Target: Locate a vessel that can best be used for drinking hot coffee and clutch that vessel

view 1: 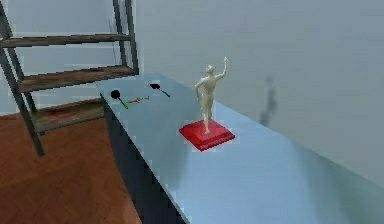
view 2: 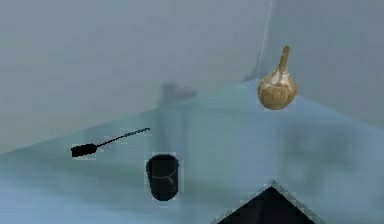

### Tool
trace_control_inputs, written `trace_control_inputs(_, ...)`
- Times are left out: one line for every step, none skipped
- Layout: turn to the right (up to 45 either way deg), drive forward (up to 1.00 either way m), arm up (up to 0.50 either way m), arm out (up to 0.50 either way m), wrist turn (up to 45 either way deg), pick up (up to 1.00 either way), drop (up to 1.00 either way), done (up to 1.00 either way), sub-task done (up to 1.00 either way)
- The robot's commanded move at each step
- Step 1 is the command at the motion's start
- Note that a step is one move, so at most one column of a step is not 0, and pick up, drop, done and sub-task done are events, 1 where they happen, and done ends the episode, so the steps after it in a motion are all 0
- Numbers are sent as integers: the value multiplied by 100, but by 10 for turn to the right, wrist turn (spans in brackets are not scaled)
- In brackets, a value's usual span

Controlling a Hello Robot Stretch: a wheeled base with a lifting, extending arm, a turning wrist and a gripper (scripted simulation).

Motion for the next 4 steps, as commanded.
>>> trace_control_inputs(0, 0, 50, 0, 0, 0, 0, 0, 0)
trace_control_inputs(0, 0, 38, 0, 0, 0, 0, 0, 0)
trace_control_inputs(0, 0, 0, 4, 0, 0, 0, 0, 0)
trace_control_inputs(0, 0, 0, 0, 450, 0, 0, 0, 0)
